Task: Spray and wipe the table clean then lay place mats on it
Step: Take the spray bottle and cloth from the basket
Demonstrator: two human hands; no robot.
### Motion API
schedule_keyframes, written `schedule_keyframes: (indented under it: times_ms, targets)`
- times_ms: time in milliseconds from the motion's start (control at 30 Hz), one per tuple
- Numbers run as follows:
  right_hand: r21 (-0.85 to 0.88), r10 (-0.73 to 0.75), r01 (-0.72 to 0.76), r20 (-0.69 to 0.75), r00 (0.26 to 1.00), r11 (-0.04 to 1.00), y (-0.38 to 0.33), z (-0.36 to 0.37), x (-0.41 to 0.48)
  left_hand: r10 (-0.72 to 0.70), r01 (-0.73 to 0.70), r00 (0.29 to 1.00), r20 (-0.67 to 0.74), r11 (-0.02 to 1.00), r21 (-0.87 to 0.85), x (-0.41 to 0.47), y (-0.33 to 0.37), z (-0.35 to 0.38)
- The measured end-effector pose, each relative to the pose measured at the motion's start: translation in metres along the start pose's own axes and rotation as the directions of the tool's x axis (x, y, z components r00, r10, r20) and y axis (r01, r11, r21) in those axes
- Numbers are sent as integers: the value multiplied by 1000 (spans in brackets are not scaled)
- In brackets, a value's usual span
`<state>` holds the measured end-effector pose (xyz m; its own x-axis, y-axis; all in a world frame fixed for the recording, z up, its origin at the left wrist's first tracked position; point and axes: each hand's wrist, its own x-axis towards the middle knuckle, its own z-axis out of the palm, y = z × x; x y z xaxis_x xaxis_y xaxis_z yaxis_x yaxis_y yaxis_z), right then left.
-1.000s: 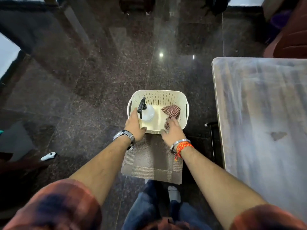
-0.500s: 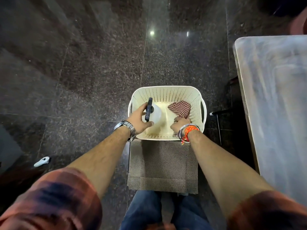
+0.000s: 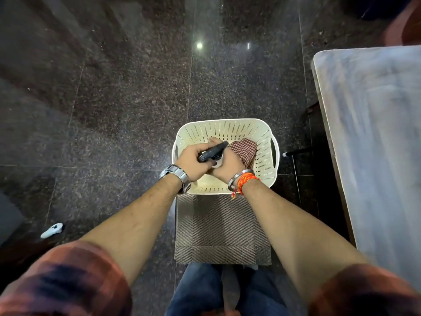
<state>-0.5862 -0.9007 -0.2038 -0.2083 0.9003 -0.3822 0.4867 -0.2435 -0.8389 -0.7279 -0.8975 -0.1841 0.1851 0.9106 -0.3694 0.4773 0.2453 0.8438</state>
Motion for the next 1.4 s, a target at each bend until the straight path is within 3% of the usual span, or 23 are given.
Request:
schedule_keyframes:
  times_ms: [100, 167, 233, 267, 367, 433, 500, 567, 633, 700, 767, 833, 867, 967, 1100, 1300, 1400]
  targets:
    - [66, -76, 88, -164, 983, 994, -4, -8, -5, 130, -130, 991, -28, 992, -2, 1, 17, -5]
    - [41, -66, 82, -295, 953, 996, -7, -21, -12, 154, -160, 976, -154, 987, -32, 2, 25, -3]
    - [145, -22, 97, -451, 892, 985, -15, -39, -22, 50, -75, 968, -245, 993, -93, 5, 22, 5]
    - [205, 30, 98, -544, 838, 974, -20, -49, -28, -10, -19, 974, -226, 992, -127, 8, 20, 13]
    - [273, 79, 194, -744, 664, 942, -46, -79, -44, -198, 198, 979, -38, 980, -8, 20, 6, 46]
    - [352, 116, 237, -744, 658, 906, -52, -97, -51, -257, 215, 953, 161, 947, 240, 30, 3, 77]
    - [483, 202, 221, -677, 707, 847, -56, -106, -55, -334, 198, 899, 283, 887, 417, 35, -2, 98]
    - [514, 265, 169, -663, 700, 841, -48, -119, -62, -396, 216, 850, 349, 864, 455, 47, -7, 124]
    - [459, 241, 168, -703, 669, 872, -36, -127, -72, -383, 190, 847, 368, 865, 465, 64, -25, 146]
    - [417, 220, 134, -693, 686, 899, -31, -128, -81, -327, 217, 918, 226, 889, 404, 54, -1, 139]
    - [408, 228, 96, -672, 704, 908, -28, -125, -93, -270, 270, 963, -22, 950, 160, 47, 9, 131]
    - [406, 244, 65, -661, 710, 911, -27, -124, -104, -282, 278, 930, -235, 959, -50, 42, 22, 119]
    - [413, 253, 59, -658, 710, 909, -28, -124, -110, -288, 263, 918, -273, 957, -124, 40, 29, 113]
    - [447, 255, 90, -652, 714, 890, -38, -126, -133, -249, 169, 913, -324, 952, -255, 28, 59, 97]
    - [395, 200, 146, -709, 676, 907, -46, -135, -164, -103, -18, 900, -424, 962, -271, 7, 106, 98]
    - [248, 110, 102, -711, 695, 964, -38, -181, -234, 20, -114, 954, -299, 947, -300, -45, 177, 160]
    - [247, 164, 28, -720, 674, 969, -20, -217, -276, 109, -176, 956, -271, 955, -238, -75, 207, 209]
